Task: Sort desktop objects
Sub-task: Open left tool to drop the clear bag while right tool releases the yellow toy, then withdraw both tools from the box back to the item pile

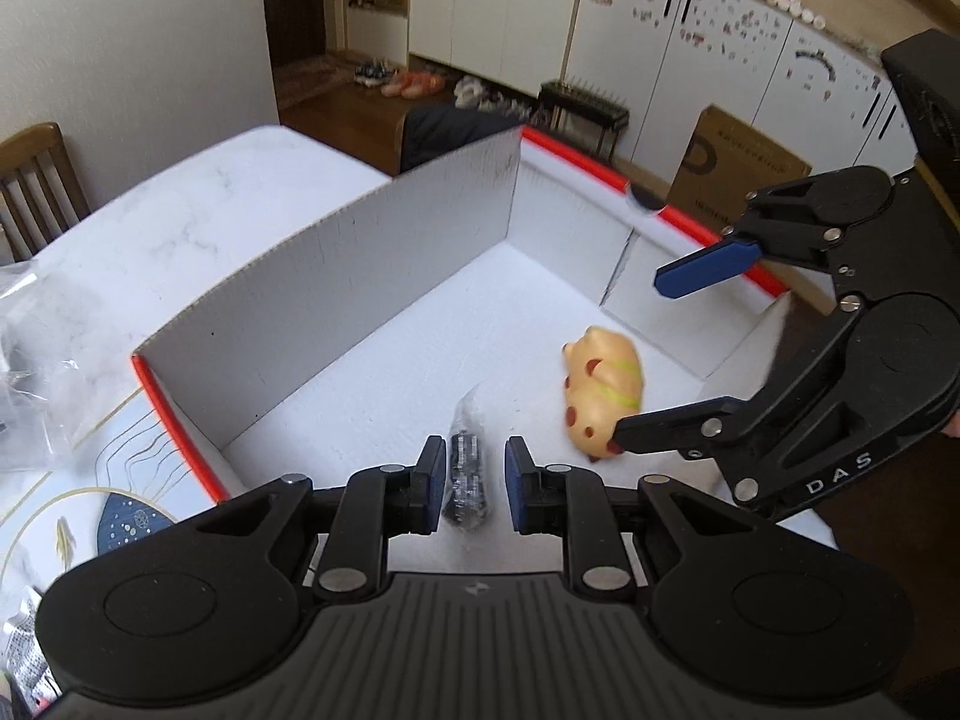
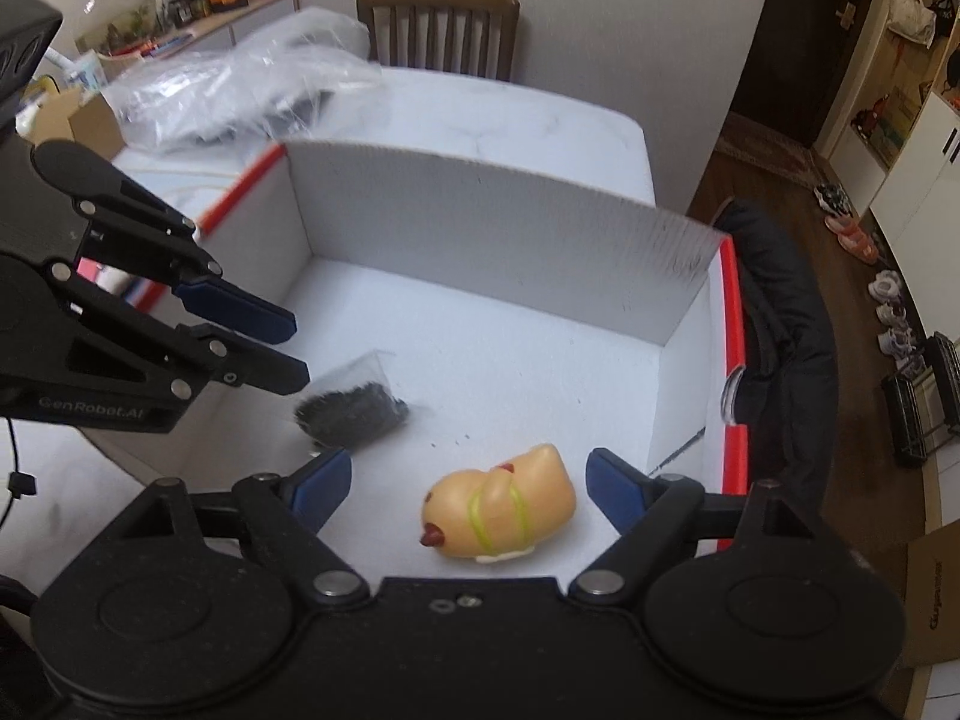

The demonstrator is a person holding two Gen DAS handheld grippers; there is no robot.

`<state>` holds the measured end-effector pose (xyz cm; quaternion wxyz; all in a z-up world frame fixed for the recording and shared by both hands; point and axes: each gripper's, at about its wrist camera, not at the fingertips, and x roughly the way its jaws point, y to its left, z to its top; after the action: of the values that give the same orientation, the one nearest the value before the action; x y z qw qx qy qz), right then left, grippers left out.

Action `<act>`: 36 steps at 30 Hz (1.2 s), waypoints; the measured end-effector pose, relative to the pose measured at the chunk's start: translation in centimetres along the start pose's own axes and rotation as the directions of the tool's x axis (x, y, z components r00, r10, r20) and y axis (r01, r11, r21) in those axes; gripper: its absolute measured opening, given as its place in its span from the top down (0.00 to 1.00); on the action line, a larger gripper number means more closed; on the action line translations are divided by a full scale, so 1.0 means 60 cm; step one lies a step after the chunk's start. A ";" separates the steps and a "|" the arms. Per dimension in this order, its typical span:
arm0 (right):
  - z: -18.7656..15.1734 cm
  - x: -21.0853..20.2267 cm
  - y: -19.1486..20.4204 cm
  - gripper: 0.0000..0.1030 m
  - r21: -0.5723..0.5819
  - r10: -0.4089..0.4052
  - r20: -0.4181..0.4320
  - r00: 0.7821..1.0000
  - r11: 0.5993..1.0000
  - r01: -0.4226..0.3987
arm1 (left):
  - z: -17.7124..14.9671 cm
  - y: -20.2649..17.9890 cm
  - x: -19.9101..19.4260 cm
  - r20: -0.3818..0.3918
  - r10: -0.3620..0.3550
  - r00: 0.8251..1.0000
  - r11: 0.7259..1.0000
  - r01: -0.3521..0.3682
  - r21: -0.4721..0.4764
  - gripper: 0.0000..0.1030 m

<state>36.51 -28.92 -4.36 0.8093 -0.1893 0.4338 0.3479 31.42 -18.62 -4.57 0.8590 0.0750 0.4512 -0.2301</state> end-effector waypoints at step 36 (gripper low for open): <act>0.014 -0.091 0.211 0.07 0.023 0.063 0.207 0.976 0.997 -0.070 | -0.194 0.099 -0.212 0.219 0.061 0.974 0.985 -0.024 -0.168 0.09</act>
<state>25.69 -21.93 0.60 0.8405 -0.1254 0.3589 0.3860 19.38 -5.29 -1.50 0.9122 -0.0129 0.3676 -0.1806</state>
